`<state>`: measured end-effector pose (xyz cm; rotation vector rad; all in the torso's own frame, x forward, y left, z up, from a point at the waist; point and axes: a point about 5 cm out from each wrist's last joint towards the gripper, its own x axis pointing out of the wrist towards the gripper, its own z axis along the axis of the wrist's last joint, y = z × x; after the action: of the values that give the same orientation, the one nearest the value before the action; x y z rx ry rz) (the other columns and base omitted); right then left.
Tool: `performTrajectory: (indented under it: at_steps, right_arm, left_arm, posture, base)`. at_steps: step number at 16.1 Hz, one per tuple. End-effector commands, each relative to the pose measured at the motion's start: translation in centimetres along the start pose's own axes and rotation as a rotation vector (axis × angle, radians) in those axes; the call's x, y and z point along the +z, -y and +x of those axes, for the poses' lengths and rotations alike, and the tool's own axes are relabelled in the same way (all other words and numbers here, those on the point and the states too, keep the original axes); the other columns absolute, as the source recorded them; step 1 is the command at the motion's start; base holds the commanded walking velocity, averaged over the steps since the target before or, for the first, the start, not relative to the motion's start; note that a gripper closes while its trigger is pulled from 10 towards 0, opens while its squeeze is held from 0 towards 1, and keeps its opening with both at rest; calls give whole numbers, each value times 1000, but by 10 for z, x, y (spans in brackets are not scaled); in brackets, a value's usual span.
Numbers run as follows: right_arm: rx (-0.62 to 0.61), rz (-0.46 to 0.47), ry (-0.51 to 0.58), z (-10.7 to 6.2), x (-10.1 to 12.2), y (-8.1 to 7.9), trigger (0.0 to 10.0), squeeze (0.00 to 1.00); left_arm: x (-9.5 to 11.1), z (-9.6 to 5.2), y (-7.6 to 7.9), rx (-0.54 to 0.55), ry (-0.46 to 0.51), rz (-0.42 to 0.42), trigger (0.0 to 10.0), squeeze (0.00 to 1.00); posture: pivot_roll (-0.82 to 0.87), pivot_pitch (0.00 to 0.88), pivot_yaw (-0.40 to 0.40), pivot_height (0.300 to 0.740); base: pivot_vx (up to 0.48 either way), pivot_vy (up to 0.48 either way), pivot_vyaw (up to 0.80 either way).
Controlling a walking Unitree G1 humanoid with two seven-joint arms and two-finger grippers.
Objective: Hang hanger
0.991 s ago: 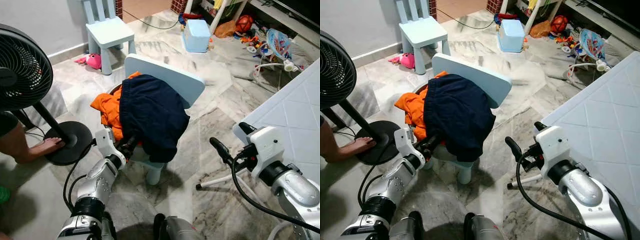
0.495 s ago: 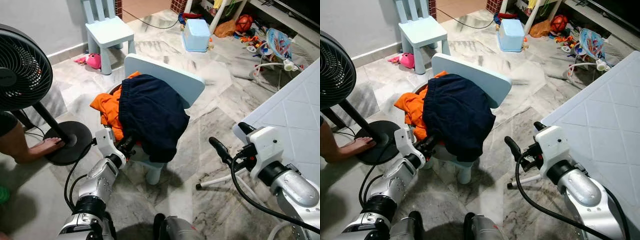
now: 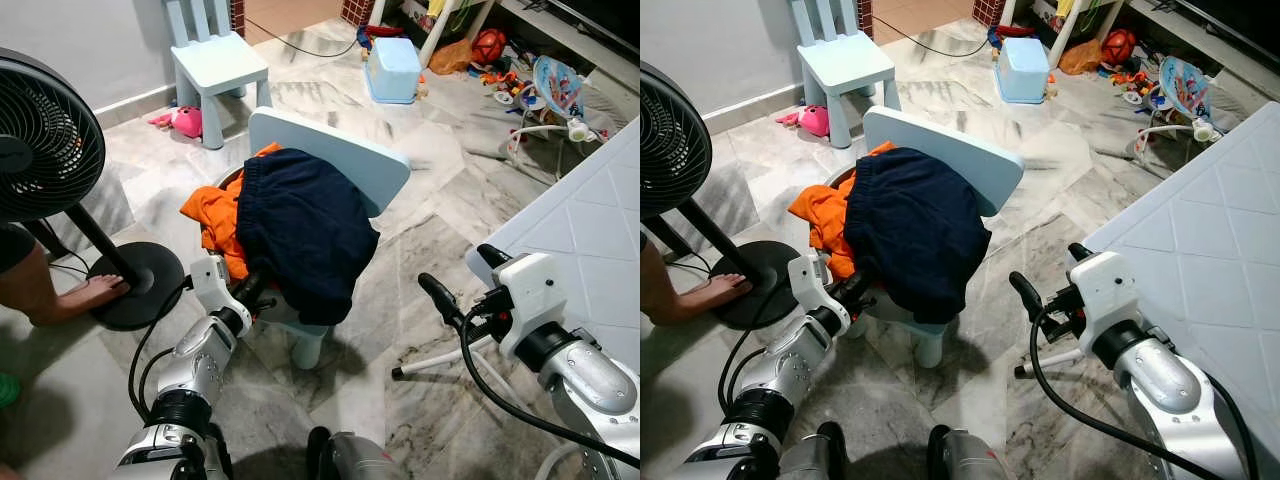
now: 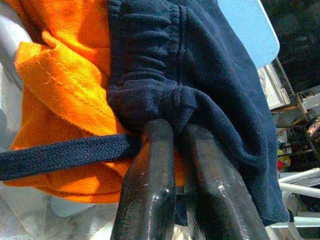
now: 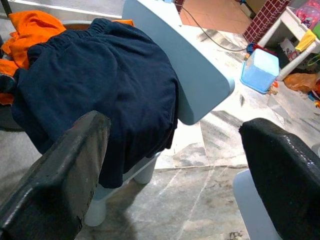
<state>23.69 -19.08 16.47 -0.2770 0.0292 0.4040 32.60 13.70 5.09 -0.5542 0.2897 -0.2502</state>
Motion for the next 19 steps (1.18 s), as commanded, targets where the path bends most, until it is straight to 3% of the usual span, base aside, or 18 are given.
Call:
performTrajectory:
  at_steps: [1, 8, 10, 12, 14, 16, 19]
  right_arm:
    - [3, -9, 6, -2, 2, -1, 10000, 0]
    - [2, -6, 13, 3, 1, -2, 10000, 0]
    - [-5, 2, 23, 6, 0, -3, 10000, 0]
    - [-17, 31, 51, 18, -2, -8, 10000, 0]
    - [-14, 44, 61, 24, -4, -12, 10000, 0]
    - [-14, 60, 78, 33, -6, -16, 10000, 0]
    - [-27, 69, 106, 44, -8, -18, 10000, 0]
  left_arm:
    - [-5, 0, 1, 0, -20, 4, 0, 0]
    - [-6, -1, 3, -12, -37, 39, 0, 0]
    - [-2, -6, 10, -66, -24, 155, 0, 0]
    - [14, -24, 15, -127, 13, 425, 0, 0]
    - [21, -32, 12, -137, 26, 520, 0, 0]
    - [26, -50, 8, -179, -55, 668, 0, 0]
    - [21, -73, 5, -283, -215, 776, 0, 0]
  posture:
    - [-312, 239, -160, 740]
    - [-288, 223, -155, 740]
    - [-262, 208, -144, 740]
    - [-200, 175, -129, 740]
    - [-163, 157, -124, 740]
    - [-117, 132, -115, 740]
    - [-81, 99, -101, 740]
  base:
    - [0, 0, 0]
    - [0, 0, 0]
    - [0, 0, 0]
    - [0, 0, 0]
    - [0, 0, 0]
    - [0, 0, 0]
    - [0, 0, 0]
